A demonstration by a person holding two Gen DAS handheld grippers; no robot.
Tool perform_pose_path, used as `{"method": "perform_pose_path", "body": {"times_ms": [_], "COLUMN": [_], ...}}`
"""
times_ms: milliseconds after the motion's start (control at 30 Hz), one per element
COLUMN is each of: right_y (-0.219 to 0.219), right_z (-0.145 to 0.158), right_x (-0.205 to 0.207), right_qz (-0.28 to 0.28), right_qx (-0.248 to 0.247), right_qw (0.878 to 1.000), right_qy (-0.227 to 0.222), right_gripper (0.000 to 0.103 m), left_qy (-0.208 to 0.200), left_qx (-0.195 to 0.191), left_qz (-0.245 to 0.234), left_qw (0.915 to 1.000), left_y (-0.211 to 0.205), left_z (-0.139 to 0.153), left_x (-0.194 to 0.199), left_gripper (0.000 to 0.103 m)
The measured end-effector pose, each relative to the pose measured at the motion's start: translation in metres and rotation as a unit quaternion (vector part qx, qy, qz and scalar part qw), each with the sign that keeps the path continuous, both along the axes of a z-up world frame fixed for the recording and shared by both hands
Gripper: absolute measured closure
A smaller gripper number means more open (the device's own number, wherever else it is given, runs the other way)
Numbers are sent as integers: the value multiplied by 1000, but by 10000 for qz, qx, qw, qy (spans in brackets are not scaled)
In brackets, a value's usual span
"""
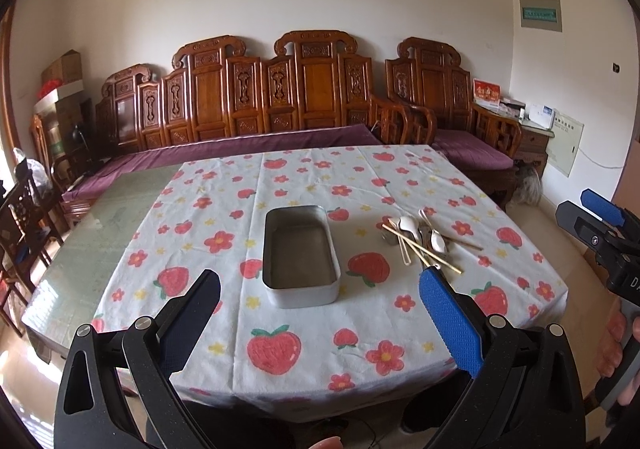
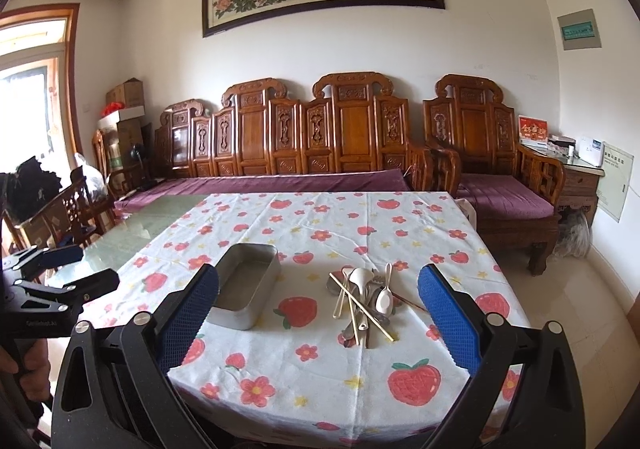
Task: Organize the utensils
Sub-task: 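Reach the right gripper into the utensil pile and grasp a wooden chopstick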
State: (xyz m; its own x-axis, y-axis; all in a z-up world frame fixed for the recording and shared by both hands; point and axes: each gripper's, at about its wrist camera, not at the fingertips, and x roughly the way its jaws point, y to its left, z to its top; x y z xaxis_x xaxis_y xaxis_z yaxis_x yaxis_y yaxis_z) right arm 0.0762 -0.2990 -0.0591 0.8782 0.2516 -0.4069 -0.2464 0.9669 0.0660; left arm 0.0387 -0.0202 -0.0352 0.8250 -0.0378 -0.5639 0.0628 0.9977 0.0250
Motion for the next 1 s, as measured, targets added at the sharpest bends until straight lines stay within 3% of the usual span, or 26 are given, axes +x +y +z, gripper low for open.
{"method": "perform_pose_path", "body": {"times_ms": [333, 700, 1000], "right_y": [-15, -45, -59], "right_z": [-27, -69, -129], "right_x": [43, 126, 177], "right_qz": [155, 143, 424], "right_qx": [-112, -441, -406], "right_qw": [9990, 9933, 9829], "right_qy": [397, 1056, 1745], "right_gripper": [20, 34, 59], "left_qy": [264, 648, 980], "left_qx": [-19, 24, 141], "left_qz": [-72, -330, -547], "left_qw": [9996, 9974, 9936], "left_y": [-2, -23, -49], "left_z": [-18, -47, -82], "left_x": [32, 81, 121], "left_gripper": [6, 6, 6]}}
